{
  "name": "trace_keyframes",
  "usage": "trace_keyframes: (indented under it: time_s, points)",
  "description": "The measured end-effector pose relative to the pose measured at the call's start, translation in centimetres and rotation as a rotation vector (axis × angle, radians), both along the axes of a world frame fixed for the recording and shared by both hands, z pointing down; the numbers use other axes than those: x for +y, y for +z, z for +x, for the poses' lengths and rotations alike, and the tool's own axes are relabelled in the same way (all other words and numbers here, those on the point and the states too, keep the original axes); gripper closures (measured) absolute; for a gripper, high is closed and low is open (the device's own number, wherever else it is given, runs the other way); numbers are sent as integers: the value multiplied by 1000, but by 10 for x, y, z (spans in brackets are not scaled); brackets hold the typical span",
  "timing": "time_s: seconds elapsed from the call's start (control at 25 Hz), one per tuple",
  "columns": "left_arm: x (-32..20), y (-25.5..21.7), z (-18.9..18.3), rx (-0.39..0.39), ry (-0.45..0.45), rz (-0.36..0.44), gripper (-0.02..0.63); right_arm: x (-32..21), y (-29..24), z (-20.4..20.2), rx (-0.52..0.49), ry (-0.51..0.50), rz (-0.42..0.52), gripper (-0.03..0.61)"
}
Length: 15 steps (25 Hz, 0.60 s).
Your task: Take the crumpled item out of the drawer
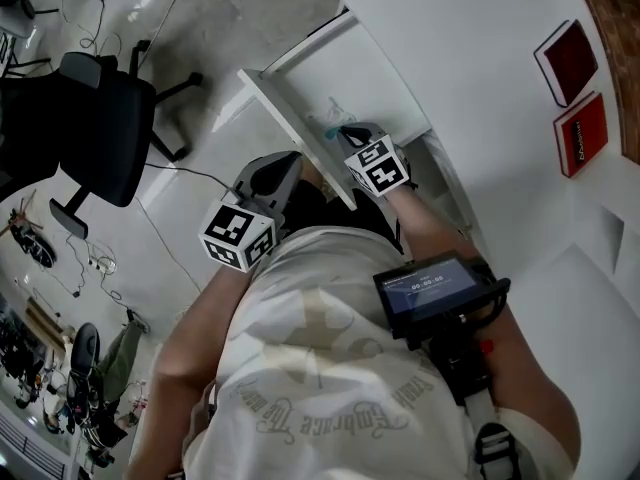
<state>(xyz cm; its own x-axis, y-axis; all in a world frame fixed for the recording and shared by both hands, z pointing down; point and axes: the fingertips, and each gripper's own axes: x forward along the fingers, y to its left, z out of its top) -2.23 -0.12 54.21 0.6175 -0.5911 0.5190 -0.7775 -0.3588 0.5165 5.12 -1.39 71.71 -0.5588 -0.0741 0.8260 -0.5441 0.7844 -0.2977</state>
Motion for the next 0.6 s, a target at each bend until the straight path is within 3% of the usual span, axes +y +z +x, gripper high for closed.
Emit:
trace_keyframes:
  time_s: [0.6]
  points:
    - [2,28,-3,11,-16,-46,594,-8,25,-5,6,-49,12,546]
